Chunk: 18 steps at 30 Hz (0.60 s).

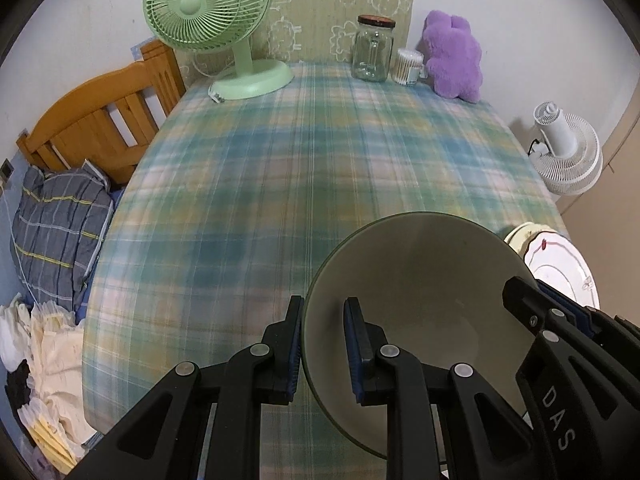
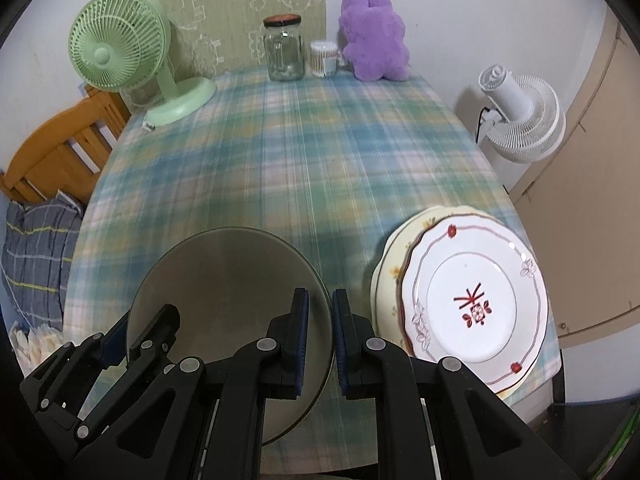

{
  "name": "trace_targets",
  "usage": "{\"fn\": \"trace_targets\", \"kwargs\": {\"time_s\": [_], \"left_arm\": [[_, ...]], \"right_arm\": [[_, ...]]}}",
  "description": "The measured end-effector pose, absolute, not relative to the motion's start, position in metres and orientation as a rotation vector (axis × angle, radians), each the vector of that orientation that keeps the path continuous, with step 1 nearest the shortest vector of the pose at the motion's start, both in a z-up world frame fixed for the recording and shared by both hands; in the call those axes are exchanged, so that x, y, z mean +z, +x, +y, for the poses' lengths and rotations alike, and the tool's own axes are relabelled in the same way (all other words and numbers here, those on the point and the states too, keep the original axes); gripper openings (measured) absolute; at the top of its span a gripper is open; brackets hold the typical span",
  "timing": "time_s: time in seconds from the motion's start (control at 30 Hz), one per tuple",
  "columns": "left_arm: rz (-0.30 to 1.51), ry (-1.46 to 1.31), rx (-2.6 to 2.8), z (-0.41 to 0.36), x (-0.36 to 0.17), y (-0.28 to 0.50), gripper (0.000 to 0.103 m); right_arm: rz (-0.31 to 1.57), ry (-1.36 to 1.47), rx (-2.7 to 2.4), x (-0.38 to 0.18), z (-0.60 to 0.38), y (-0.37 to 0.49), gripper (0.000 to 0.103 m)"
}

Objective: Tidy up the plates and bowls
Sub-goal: 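Carry the grey-green bowl with both tools toward the plate stack, then lower the bowl onto the other grey-green bowls and open both tools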

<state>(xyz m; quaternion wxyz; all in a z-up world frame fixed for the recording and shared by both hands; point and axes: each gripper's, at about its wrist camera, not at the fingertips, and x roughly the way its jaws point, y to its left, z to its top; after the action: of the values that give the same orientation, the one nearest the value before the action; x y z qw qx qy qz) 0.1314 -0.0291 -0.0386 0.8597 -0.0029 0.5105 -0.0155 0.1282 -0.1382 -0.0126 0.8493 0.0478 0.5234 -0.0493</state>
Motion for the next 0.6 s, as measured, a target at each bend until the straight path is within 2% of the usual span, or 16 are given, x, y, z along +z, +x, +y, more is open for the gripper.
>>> {"fn": "trace_targets", "kwargs": {"time_s": [0.6], "left_arm": [[1.092,-0.005,-0.055,-0.031,-0.05,0.146,0.017]], "right_arm": [[1.123,0.077,-0.129,-0.024,-0.137,0.139,0.015]]}}
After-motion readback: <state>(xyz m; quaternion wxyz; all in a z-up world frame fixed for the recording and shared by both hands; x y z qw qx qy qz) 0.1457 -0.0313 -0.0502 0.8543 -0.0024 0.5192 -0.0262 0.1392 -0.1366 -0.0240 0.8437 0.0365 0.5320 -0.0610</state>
